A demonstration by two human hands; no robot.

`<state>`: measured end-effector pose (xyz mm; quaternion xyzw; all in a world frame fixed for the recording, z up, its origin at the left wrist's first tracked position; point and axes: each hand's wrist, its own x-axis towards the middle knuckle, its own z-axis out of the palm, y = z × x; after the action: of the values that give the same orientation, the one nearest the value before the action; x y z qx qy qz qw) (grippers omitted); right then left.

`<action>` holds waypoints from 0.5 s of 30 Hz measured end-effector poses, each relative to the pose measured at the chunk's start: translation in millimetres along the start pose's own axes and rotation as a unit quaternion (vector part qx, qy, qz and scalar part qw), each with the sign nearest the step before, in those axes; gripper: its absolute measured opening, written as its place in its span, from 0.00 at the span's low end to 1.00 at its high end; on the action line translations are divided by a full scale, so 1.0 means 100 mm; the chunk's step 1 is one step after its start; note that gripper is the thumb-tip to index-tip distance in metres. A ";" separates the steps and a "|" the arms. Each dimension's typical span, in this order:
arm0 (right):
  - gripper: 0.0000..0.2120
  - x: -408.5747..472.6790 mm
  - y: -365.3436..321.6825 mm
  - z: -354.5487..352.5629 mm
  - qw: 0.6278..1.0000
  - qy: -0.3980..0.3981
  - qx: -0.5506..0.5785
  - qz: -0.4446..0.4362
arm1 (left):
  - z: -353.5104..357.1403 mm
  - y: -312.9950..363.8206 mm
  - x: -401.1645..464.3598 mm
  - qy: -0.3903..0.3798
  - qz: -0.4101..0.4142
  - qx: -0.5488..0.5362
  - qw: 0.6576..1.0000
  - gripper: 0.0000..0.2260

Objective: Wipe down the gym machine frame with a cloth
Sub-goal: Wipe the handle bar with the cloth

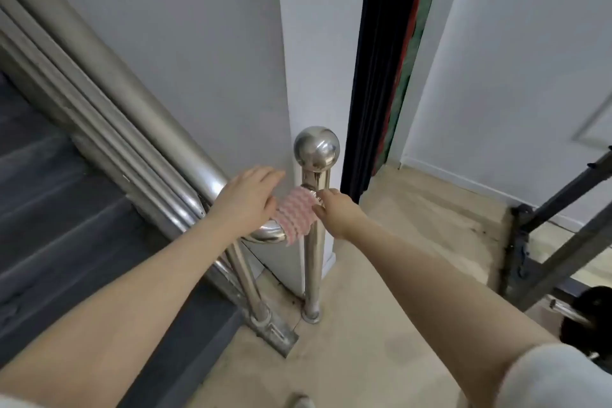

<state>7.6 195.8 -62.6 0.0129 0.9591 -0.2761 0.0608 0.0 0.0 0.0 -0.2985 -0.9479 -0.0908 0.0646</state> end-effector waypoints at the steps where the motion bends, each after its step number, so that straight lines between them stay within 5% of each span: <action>1: 0.18 0.08 -0.02 0.07 0.999 -0.007 0.028 0.031 | 0.05 -0.04 0.04 0.005 0.005 -0.006 1.000 0.22; 8: 0.14 0.24 -0.06 0.39 0.966 0.053 0.216 0.130 | 0.21 -0.12 0.18 -0.031 0.042 -0.039 0.998 0.22; 10: 0.05 0.21 -0.05 0.32 0.959 0.063 0.248 0.122 | 0.21 -0.09 0.25 -0.029 0.053 -0.060 0.996 0.22; 15: 0.05 -0.20 0.08 -0.31 0.932 0.056 0.359 0.002 | 0.03 0.18 0.48 -0.109 0.066 -0.190 0.973 0.24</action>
<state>24.2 219.4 -38.4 0.0516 0.7981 -0.6003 -0.0013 -28.8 41.9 8.2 -0.3752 -0.8928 -0.2317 -0.0913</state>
